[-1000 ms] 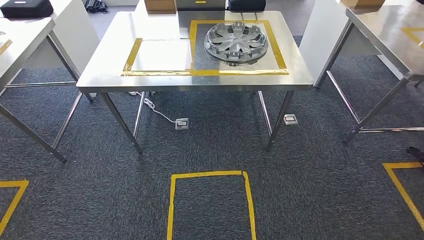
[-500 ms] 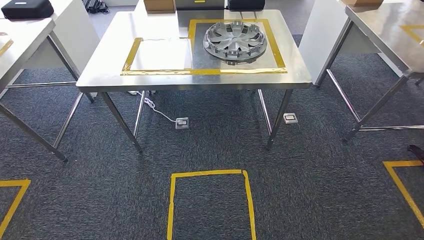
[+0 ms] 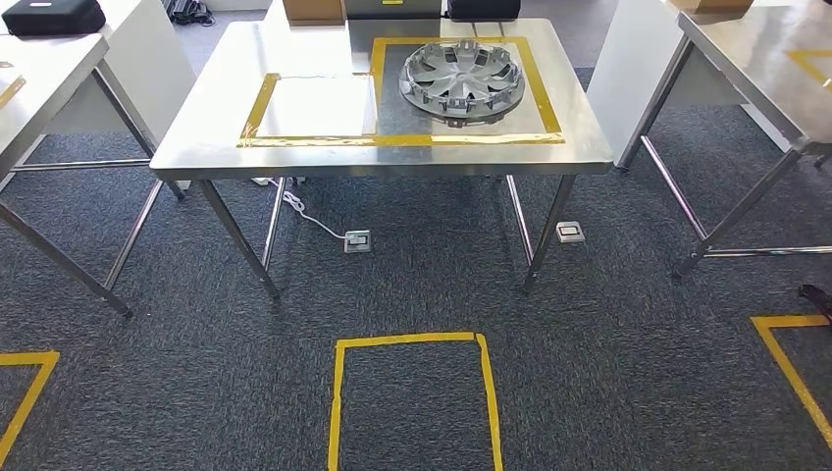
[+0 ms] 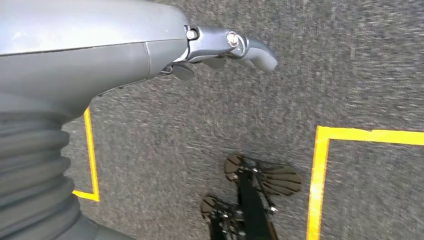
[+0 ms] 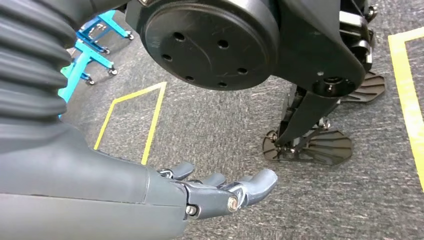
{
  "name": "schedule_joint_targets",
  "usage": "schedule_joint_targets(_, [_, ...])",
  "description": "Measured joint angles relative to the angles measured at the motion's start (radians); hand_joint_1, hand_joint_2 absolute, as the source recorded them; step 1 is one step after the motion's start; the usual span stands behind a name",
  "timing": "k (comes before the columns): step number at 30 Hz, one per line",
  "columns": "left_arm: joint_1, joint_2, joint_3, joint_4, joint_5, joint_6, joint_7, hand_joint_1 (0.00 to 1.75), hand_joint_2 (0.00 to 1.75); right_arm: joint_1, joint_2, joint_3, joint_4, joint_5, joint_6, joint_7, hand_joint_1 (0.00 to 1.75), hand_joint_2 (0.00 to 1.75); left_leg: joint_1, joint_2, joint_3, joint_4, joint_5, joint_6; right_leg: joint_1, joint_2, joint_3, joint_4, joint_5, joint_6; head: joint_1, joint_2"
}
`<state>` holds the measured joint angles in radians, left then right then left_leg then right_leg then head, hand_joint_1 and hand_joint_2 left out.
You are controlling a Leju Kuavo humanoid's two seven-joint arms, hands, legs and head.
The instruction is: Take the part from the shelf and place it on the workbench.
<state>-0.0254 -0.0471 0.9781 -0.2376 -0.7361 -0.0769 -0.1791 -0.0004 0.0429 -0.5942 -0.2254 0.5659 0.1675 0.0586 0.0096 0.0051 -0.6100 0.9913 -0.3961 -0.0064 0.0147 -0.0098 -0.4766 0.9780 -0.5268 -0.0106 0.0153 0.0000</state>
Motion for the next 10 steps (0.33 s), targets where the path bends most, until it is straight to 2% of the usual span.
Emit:
schedule_joint_targets(7, [0.031, 0.008, -0.169, -0.026, 0.136, 0.014, 0.032, 0.0, 1.75, 0.026, -0.006, 0.097, -0.023, -0.104, -0.031, -0.014, 0.0, 1.75, 0.0, 0.0, -0.001, 0.0, 0.0, 0.0, 0.0, 0.0, -0.001, 0.0, 0.0, 0.0, 0.0, 0.0])
schedule_joint_targets(9, [0.04, 0.01, -0.219, -0.034, 0.177, 0.018, 0.042, 0.0, 0.87, 0.034, -0.008, 0.129, -0.031, -0.135, -0.04, -0.016, 0.0, 0.87, 0.0, 0.0, -0.001, 0.0, 0.0, 0.0, 0.0, 0.0, -0.001, 0.0, 0.0, 0.0, 0.0, 0.0])
schedule_joint_targets(10, [0.042, 0.011, -0.231, -0.036, 0.187, 0.019, 0.045, 0.0, 0.58, 0.035, -0.008, 0.136, -0.033, -0.142, -0.042, -0.017, 0.0, 0.58, 0.0, 0.0, -0.001, 0.0, 0.0, 0.0, 0.0, 0.0, -0.001, 0.0, 0.0, 0.0, 0.0, 0.0])
